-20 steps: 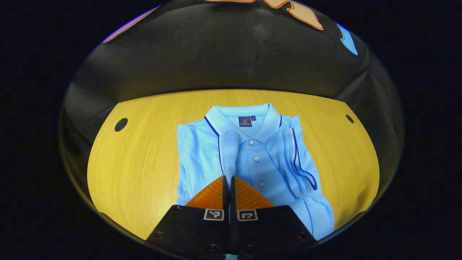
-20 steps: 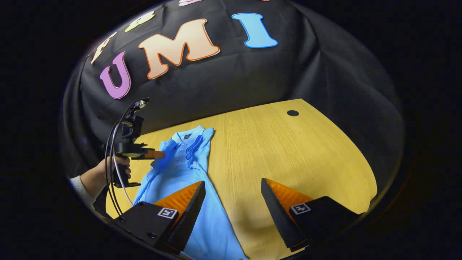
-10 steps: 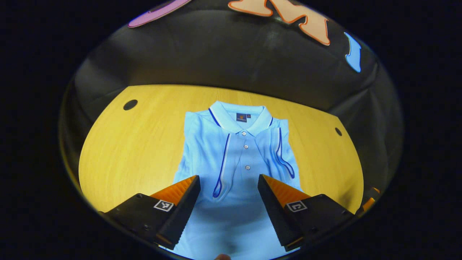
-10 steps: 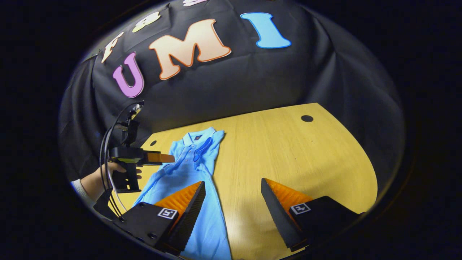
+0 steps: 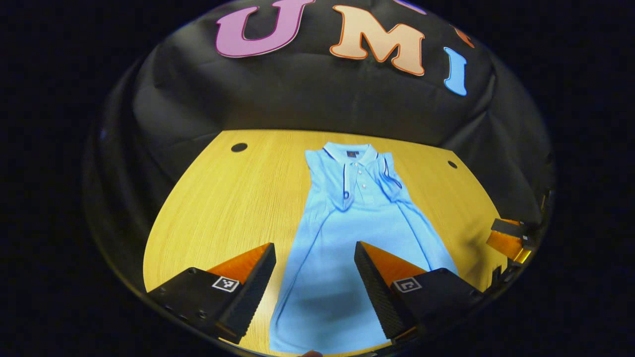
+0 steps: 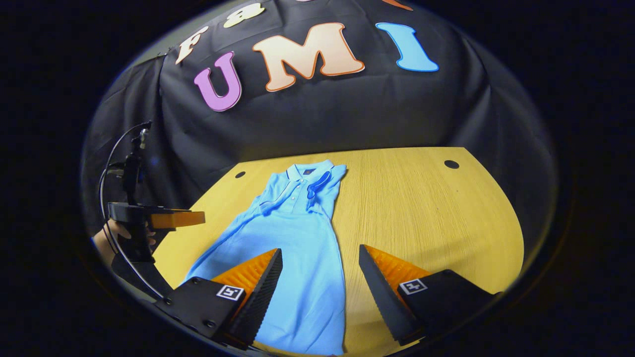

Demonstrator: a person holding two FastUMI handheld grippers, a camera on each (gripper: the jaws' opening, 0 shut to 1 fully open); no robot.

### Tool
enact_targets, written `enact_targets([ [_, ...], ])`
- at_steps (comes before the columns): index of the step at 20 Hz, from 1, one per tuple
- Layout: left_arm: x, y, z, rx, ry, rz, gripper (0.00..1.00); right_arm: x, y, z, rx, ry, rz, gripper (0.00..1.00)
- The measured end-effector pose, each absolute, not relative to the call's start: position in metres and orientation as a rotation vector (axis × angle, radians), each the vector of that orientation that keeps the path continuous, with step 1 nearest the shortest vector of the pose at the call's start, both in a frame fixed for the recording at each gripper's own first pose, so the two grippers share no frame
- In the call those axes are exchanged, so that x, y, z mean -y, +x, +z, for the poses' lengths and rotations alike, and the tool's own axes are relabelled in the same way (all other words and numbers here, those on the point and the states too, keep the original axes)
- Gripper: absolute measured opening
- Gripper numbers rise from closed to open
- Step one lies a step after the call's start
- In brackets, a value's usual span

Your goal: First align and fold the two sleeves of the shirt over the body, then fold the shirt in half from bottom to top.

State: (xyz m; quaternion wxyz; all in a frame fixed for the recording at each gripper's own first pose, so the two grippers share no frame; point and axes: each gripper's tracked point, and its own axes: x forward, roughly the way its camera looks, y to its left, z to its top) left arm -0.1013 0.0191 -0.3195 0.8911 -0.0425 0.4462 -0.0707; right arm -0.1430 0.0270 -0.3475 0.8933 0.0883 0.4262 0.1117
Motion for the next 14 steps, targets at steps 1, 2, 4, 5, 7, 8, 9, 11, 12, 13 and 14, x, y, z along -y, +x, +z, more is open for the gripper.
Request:
enact_targets([
  [1, -0.025, -0.120, -0.325, -0.949, -0.082, -0.153, 0.96, -0.032, -0.151, -0.343, -0.895, 0.190, 0.243, 0.98],
  [2, -0.033, -0.135, -0.327, -0.954, -0.071, -0.155, 0.96, -0.039, -0.163, -0.342, -0.906, 0.183, 0.256, 0.98],
  [4, -0.045, -0.168, -0.332, -0.978, -0.053, -0.172, 0.96, -0.041, -0.188, -0.347, -0.943, 0.134, 0.258, 0.97],
  [5, -0.048, -0.181, -0.335, -0.982, -0.043, -0.183, 0.96, -0.045, -0.201, -0.348, -0.958, 0.118, 0.268, 0.97],
  [7, -0.056, -0.208, -0.342, -0.998, 0.002, -0.212, 0.96, -0.049, -0.228, -0.355, -0.997, 0.063, 0.285, 0.97],
  [8, -0.059, -0.218, -0.347, -1.008, 0.025, -0.226, 0.97, -0.048, -0.240, -0.359, -1.022, 0.028, 0.292, 0.97],
  [9, -0.060, -0.229, -0.352, -1.018, 0.042, -0.238, 0.96, -0.047, -0.252, -0.364, -1.045, -0.005, 0.296, 0.98],
  [11, -0.065, -0.244, -0.362, -1.041, 0.062, -0.247, 0.96, -0.044, -0.271, -0.370, -1.076, -0.049, 0.306, 0.98],
  [12, -0.069, -0.250, -0.366, -1.052, 0.074, -0.243, 0.96, -0.041, -0.278, -0.373, -1.091, -0.067, 0.307, 0.98],
  [13, -0.073, -0.256, -0.370, -1.060, 0.086, -0.242, 0.96, -0.038, -0.285, -0.378, -1.108, -0.087, 0.303, 0.98],
  [14, -0.076, -0.261, -0.375, -1.070, 0.101, -0.236, 0.97, -0.033, -0.291, -0.382, -1.126, -0.106, 0.298, 0.98],
])
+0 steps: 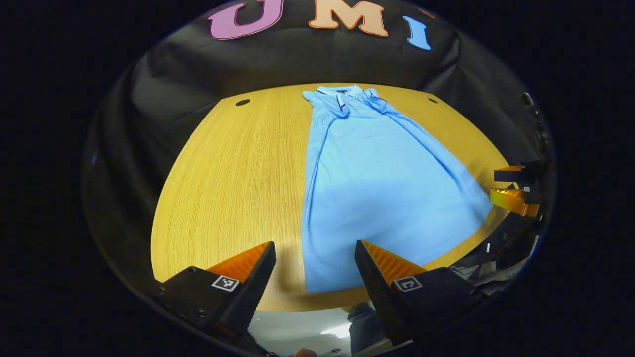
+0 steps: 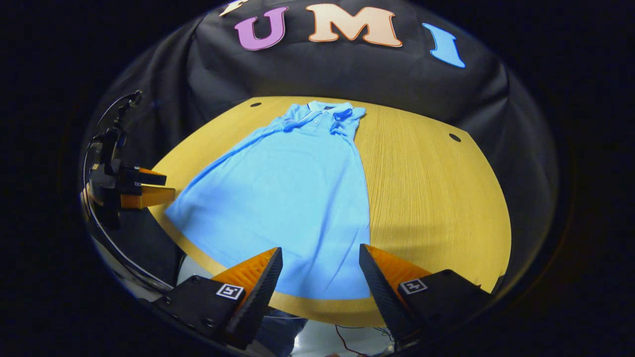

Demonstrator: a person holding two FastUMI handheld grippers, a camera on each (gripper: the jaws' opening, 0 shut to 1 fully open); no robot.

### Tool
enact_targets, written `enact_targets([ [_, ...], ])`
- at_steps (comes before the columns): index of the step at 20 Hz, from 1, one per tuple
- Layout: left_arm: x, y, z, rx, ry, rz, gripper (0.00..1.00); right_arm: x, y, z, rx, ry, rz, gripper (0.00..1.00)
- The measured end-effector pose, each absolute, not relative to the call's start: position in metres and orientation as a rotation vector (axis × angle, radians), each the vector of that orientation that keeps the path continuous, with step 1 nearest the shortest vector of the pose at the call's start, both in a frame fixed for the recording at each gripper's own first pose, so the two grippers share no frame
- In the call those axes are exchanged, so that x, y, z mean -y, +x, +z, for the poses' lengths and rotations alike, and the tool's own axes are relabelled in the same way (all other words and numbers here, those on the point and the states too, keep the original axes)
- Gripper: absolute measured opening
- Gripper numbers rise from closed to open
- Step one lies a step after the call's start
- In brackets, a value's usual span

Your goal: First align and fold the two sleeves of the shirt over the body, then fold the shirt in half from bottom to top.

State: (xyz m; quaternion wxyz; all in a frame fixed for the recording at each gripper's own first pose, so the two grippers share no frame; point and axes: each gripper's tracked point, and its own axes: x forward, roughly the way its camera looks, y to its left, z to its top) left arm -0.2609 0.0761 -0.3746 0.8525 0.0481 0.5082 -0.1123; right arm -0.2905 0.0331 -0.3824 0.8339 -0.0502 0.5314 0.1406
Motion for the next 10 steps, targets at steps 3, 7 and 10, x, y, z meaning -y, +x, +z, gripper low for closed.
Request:
enact_targets([
  [3, -0.072, -0.273, -0.383, -1.071, 0.118, -0.263, 0.97, -0.021, -0.306, -0.395, -1.180, -0.154, 0.278, 0.99],
  [7, -0.061, -0.285, -0.394, -1.087, 0.115, -0.315, 0.96, -0.027, -0.320, -0.404, -1.219, -0.145, 0.278, 0.99],
  [10, -0.054, -0.293, -0.405, -1.116, 0.097, -0.342, 0.95, -0.022, -0.320, -0.404, -1.243, -0.132, 0.282, 0.97],
])
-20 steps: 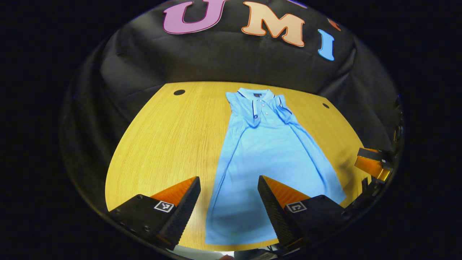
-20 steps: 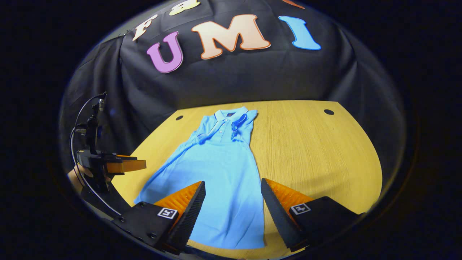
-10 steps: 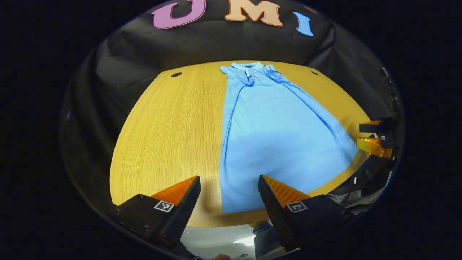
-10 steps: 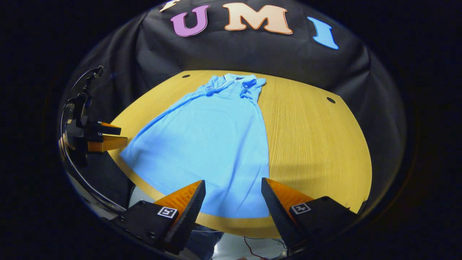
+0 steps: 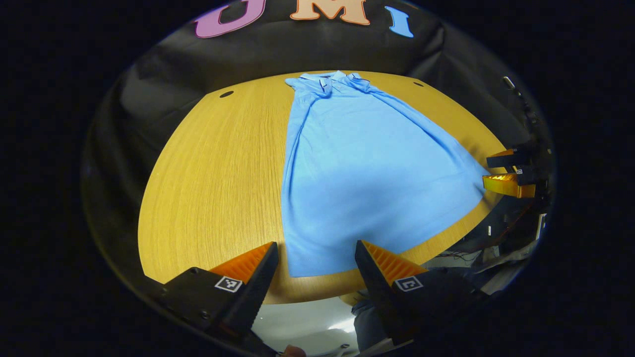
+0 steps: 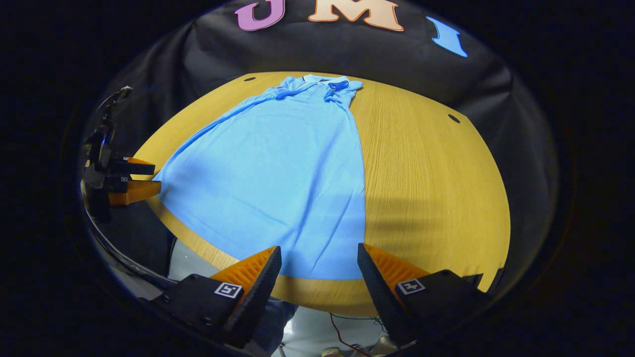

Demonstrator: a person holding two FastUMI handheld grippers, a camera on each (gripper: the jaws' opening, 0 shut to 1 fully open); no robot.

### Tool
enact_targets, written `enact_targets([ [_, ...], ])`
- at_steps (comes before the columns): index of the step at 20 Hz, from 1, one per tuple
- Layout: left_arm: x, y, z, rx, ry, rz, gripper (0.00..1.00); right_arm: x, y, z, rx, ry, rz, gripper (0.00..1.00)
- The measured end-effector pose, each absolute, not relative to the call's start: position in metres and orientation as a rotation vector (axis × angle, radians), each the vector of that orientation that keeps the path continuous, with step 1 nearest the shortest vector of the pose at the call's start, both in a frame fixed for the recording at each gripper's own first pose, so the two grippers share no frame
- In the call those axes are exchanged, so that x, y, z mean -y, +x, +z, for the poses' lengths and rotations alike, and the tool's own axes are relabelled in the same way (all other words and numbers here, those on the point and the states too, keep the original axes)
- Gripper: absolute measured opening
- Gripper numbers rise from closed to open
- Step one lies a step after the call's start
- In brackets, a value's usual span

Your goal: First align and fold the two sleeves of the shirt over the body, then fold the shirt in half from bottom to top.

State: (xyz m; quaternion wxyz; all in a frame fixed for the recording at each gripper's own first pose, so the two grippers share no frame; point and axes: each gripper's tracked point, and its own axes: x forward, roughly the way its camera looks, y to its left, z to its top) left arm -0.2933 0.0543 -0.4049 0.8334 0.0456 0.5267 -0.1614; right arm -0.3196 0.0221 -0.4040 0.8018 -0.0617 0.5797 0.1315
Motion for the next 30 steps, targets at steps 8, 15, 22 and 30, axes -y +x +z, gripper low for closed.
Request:
enact_targets([
  [8, -0.046, -0.294, -0.408, -1.147, 0.141, -0.384, 0.95, -0.029, -0.332, -0.415, -1.332, -0.107, 0.253, 0.92],
  [15, -0.022, -0.289, -0.407, -1.115, 0.115, -0.415, 0.40, -0.052, -0.329, -0.418, -1.312, -0.129, 0.345, 0.23],
  [22, -0.019, -0.284, -0.405, -1.087, 0.045, -0.353, 0.00, -0.051, -0.328, -0.412, -1.265, -0.071, 0.331, 0.03],
  [30, 0.006, -0.262, -0.377, -1.019, -0.102, -0.382, 0.00, -0.069, -0.298, -0.390, -1.170, 0.048, 0.345, 0.02],
])
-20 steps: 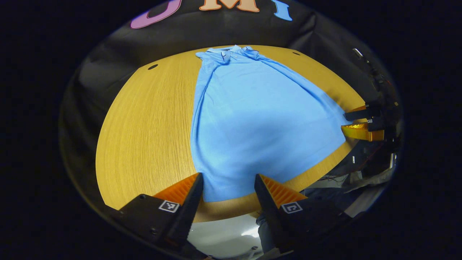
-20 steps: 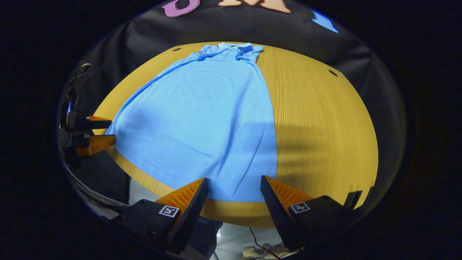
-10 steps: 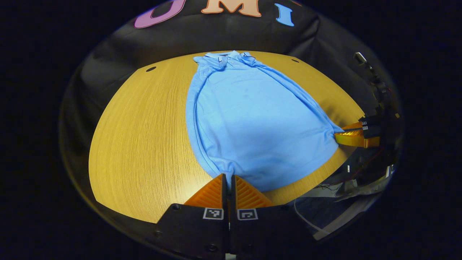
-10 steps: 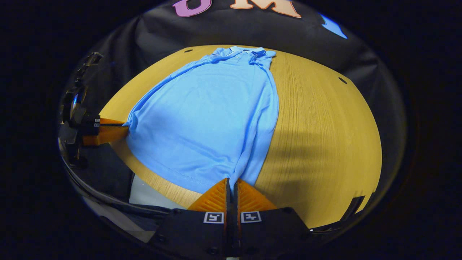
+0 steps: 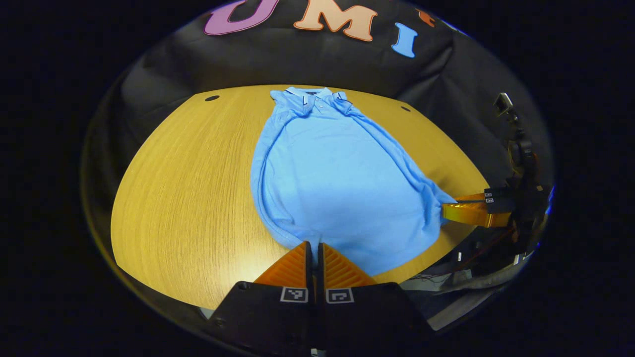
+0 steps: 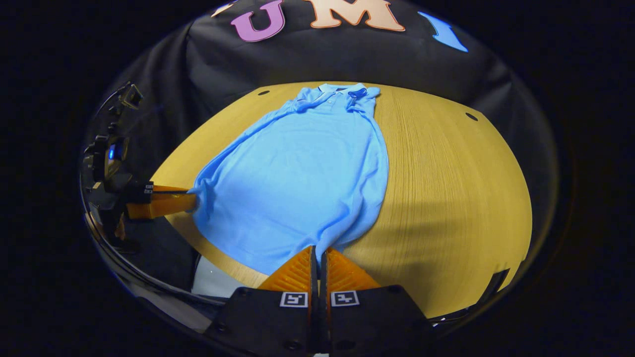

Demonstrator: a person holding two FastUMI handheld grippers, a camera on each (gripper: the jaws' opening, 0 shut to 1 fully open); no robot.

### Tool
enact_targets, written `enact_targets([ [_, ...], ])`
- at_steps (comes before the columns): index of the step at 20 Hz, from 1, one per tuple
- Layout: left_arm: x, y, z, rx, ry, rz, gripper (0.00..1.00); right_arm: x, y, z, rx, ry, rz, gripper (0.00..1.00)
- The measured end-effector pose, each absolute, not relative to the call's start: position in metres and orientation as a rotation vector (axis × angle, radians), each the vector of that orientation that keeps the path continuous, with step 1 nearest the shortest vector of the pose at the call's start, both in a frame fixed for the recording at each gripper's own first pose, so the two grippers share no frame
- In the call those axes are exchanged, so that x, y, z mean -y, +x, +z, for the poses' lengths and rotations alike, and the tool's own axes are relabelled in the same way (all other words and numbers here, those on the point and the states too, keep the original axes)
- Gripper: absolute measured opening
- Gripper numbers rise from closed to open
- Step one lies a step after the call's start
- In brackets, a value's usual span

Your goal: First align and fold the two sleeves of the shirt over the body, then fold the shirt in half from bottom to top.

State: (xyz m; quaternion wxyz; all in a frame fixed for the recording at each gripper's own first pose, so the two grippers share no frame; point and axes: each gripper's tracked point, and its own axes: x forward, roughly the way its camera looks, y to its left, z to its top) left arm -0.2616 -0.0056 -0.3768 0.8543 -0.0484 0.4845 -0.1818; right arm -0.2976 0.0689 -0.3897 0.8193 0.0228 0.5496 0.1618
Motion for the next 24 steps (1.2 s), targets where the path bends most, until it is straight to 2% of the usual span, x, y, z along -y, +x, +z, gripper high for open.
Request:
enact_targets([
  [9, 0.024, -0.191, -0.329, -0.925, -0.205, -0.382, 0.00, -0.069, -0.203, -0.348, -1.015, 0.155, 0.332, 0.03],
  [14, 0.029, -0.128, -0.302, -0.850, -0.216, -0.365, 0.00, -0.063, -0.136, -0.332, -0.925, 0.208, 0.316, 0.02],
  [15, 0.030, -0.114, -0.296, -0.831, -0.210, -0.358, 0.00, -0.062, -0.122, -0.328, -0.909, 0.217, 0.313, 0.00],
  [16, 0.031, -0.101, -0.293, -0.818, -0.202, -0.356, 0.00, -0.062, -0.108, -0.326, -0.894, 0.223, 0.316, 0.02],
  [24, 0.029, 0.007, -0.280, -0.749, -0.140, -0.310, 0.00, -0.066, 0.016, -0.322, -0.791, 0.190, 0.341, 0.02],
])
